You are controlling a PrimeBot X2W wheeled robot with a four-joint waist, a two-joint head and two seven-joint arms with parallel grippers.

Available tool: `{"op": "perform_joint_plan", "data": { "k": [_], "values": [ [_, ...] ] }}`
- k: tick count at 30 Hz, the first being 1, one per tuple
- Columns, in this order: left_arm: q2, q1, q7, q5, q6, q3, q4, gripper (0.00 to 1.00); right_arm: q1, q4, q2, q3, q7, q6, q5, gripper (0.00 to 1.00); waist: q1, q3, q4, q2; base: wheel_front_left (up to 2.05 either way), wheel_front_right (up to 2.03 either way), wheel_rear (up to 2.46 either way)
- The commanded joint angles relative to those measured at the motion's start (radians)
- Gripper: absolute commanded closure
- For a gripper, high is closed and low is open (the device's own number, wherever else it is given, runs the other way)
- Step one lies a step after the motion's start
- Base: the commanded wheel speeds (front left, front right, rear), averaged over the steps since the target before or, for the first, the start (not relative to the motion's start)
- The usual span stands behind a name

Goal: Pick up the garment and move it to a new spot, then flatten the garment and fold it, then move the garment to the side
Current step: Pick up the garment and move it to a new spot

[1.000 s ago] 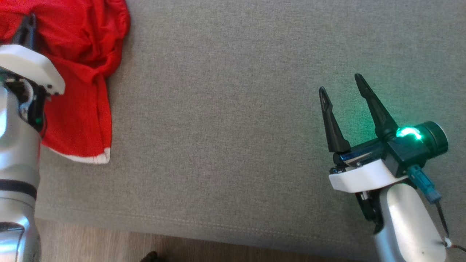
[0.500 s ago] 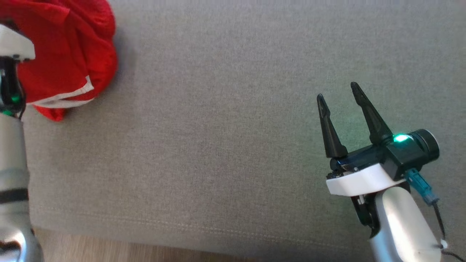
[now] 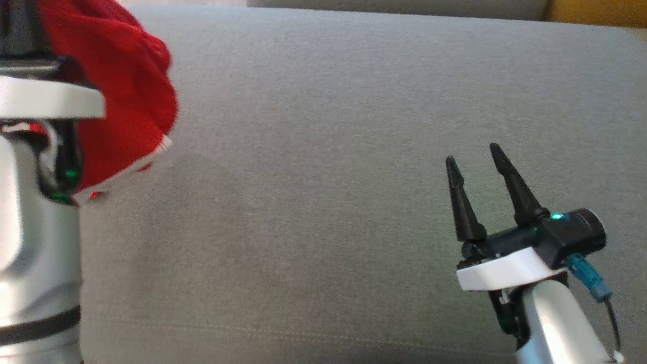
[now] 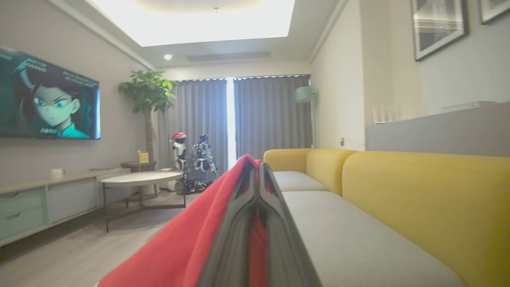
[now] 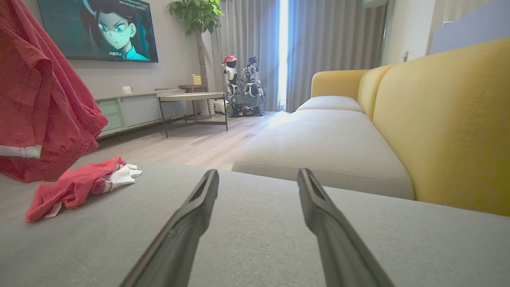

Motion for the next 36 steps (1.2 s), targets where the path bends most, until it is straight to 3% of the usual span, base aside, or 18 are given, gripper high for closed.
{"op": "perform_joint_plan", "data": {
  "k": [1, 8, 16, 21, 27, 33, 34, 35, 36],
  "values": [
    [0.038, -0.022, 0.013, 0.033, -0.008, -0.004, -0.070, 1.00, -0.014, -0.033, -0.001, 0.007, -0.014, -0.001, 0.003, 0.00, 0.0001, -0.016, -0.025, -0.0001, 0.00, 0.00, 0.00],
    [0.016, 0.006, 0.086, 0.081, -0.009, -0.101, -0.169, 1.00, -0.024, -0.047, -0.001, -0.018, -0.020, -0.001, 0.013, 0.00, 0.0001, -0.006, -0.108, -0.0001, 0.00, 0.00, 0.00],
    [0.023, -0.005, 0.124, 0.220, 0.018, -0.215, -0.155, 1.00, -0.049, -0.102, -0.001, -0.001, -0.022, -0.001, 0.024, 0.00, 0.0001, 0.033, -0.245, -0.0001, 0.00, 0.00, 0.00],
    [-0.049, -0.033, 0.115, 0.263, 0.023, -0.318, -0.057, 1.00, -0.055, -0.166, -0.001, 0.015, -0.022, -0.001, 0.040, 0.00, 0.0001, 0.074, -0.361, -0.0001, 0.00, 0.00, 0.00],
    [-0.161, -0.037, 0.087, 0.226, 0.029, -0.423, 0.089, 1.00, -0.055, -0.202, -0.001, 0.017, -0.023, -0.001, 0.058, 0.00, 0.0001, 0.107, -0.451, -0.0001, 0.00, 0.00, 0.00],
    [-0.182, -0.037, 0.063, 0.071, 0.065, -0.571, 0.189, 1.00, -0.058, -0.229, -0.001, 0.007, -0.025, -0.001, 0.069, 0.00, 0.0001, 0.118, -0.496, -0.0001, 0.00, 0.00, 0.00],
    [-0.182, -0.038, 0.060, 0.036, 0.074, -0.605, 0.194, 0.72, -0.058, -0.232, -0.001, 0.005, -0.025, -0.001, 0.070, 0.00, 0.0001, 0.118, -0.497, -0.0001, 0.00, 0.00, 0.00],
    [-0.182, -0.043, 0.056, 0.010, 0.083, -0.637, 0.199, 0.14, -0.058, -0.232, -0.001, 0.003, -0.025, -0.001, 0.070, 0.00, 0.0001, 0.118, -0.496, -0.0001, 0.00, 0.00, 0.00],
    [-0.182, -0.047, 0.051, -0.015, 0.091, -0.663, 0.203, 0.00, -0.058, -0.232, -0.001, 0.001, -0.026, -0.001, 0.069, 0.00, 0.0001, 0.117, -0.493, -0.0001, 0.00, 0.00, 0.00]
  ]
}}
